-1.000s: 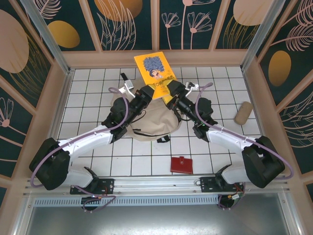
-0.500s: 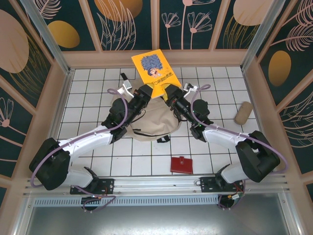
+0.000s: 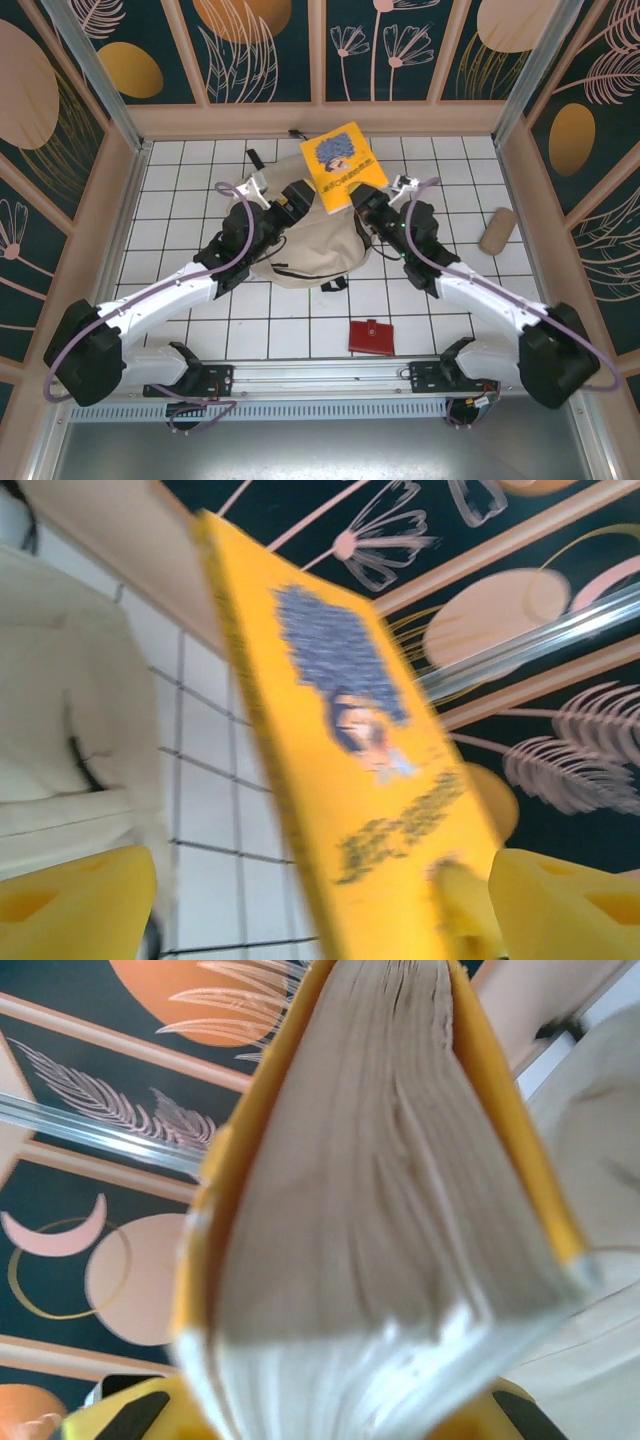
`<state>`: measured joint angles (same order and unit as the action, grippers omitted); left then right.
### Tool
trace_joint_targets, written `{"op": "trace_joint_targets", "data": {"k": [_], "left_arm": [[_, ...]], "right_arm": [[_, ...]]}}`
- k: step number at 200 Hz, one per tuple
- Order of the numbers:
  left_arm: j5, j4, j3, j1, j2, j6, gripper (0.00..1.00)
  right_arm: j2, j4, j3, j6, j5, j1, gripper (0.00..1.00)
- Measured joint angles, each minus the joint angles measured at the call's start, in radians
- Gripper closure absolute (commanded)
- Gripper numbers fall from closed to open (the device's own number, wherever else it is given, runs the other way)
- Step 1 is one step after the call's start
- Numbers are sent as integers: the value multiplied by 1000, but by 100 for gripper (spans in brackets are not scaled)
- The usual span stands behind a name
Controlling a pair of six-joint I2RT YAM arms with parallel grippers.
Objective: Pack the student bag
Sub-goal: Open the student bag at the top-center of the table.
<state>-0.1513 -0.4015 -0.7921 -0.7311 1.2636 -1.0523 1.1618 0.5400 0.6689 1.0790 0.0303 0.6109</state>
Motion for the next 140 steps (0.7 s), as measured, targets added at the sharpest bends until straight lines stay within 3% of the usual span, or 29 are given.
{"op": "trace_joint_targets", "data": {"k": [26, 61, 108, 140], "left_arm": [[24, 166, -3, 0, 14, 191, 9], [38, 384, -57, 0, 135, 370, 13], [28, 552, -124, -35, 245, 431, 23], [5, 624, -253, -121, 311, 422, 38]], "right_arm": [[-173, -160, -43, -128, -37, -60, 100], [-323, -352, -87, -226, -42, -191, 100], [-426, -544, -130, -284, -59, -245, 100], [-439, -582, -158, -289, -61, -262, 100]]}}
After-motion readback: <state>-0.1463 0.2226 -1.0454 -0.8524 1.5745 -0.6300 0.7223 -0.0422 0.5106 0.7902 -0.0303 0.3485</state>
